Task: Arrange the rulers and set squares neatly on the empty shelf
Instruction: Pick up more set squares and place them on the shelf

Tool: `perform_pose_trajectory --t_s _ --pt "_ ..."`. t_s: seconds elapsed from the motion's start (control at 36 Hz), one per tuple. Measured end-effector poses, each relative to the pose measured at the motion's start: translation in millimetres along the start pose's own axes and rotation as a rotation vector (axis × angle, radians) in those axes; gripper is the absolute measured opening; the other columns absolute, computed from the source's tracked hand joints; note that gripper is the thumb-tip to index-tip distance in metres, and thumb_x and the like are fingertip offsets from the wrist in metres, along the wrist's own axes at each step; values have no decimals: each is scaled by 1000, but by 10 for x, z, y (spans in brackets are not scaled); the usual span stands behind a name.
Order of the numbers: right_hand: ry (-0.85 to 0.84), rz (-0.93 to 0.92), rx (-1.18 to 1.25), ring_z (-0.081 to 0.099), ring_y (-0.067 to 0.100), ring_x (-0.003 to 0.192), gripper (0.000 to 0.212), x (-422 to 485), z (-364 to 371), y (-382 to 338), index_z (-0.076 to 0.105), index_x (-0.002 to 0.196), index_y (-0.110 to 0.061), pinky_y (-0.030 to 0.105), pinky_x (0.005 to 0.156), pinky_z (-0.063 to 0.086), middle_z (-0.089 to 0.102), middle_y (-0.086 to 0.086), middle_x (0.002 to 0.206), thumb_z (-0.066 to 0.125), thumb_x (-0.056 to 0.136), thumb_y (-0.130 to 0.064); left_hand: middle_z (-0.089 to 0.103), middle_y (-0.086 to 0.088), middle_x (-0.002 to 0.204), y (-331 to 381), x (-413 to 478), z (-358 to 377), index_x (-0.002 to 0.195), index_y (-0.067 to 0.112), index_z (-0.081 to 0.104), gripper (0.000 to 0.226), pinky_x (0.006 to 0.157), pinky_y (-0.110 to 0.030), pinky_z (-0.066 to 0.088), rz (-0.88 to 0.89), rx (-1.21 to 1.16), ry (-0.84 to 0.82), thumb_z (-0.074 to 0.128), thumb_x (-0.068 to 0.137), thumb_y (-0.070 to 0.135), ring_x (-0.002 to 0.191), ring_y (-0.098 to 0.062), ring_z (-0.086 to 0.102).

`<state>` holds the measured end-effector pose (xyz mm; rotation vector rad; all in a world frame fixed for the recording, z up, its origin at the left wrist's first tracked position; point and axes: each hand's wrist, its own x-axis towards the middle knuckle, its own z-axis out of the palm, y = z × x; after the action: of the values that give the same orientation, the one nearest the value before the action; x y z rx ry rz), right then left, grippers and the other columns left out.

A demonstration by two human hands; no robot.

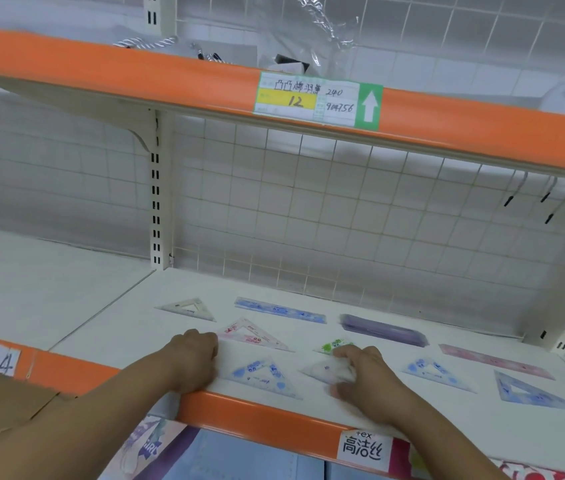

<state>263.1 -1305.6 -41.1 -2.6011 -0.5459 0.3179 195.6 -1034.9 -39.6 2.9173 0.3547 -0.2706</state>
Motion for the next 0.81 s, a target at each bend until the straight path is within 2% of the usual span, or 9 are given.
perform_pose_trajectory --t_s 0.08,0.22,0.44,0.53,0.61,0.81 --pt "-10 -36 -16 44 10 104 59 96 27 -164 34 140 -30 18 94 36 29 1 133 64 89 -31 45 -9 130 -102 -18 -17 128 18 45 37 95 -26 38 -14 10 3 50 93 30 117 -23 48" --pt "-20 -93 -41 46 15 119 59 300 101 -500 34 142 -30 20 95 36 28 2 137 62 90 -34 45 -9 129 -321 -65 -55 127 17 46 38 93 -26 38 -47 17 14 51 94 36 117 -24 49" --pt "-31 -217 -26 47 15 110 60 707 294 -1108 34 143 -28 18 87 37 27 1 135 61 90 -34 44 -8 127 -808 -174 -160 124 18 47 40 95 -31 40 -182 -38 18 53 93 43 116 -25 46" --pt "-31 -256 -29 43 18 122 59 853 380 -1311 35 143 -27 21 95 37 30 2 132 61 90 -35 44 -8 128 -949 -208 -206 125 17 47 42 95 -30 40 -220 -56 15 53 93 44 117 -25 45" --pt "-42 -286 -51 41 19 123 58 986 467 -1481 36 141 -27 24 101 35 32 3 131 61 90 -36 42 -9 130 -1013 -220 -230 126 16 46 44 96 -30 38 -242 -86 -6 53 93 45 120 -25 43" --pt "-47 -312 -76 38 22 125 54 1252 650 -1749 39 139 -28 28 99 35 35 4 130 58 90 -39 42 -13 134 -932 -215 -287 130 11 44 48 98 -31 36 -234 -77 -10 52 95 43 124 -27 41"
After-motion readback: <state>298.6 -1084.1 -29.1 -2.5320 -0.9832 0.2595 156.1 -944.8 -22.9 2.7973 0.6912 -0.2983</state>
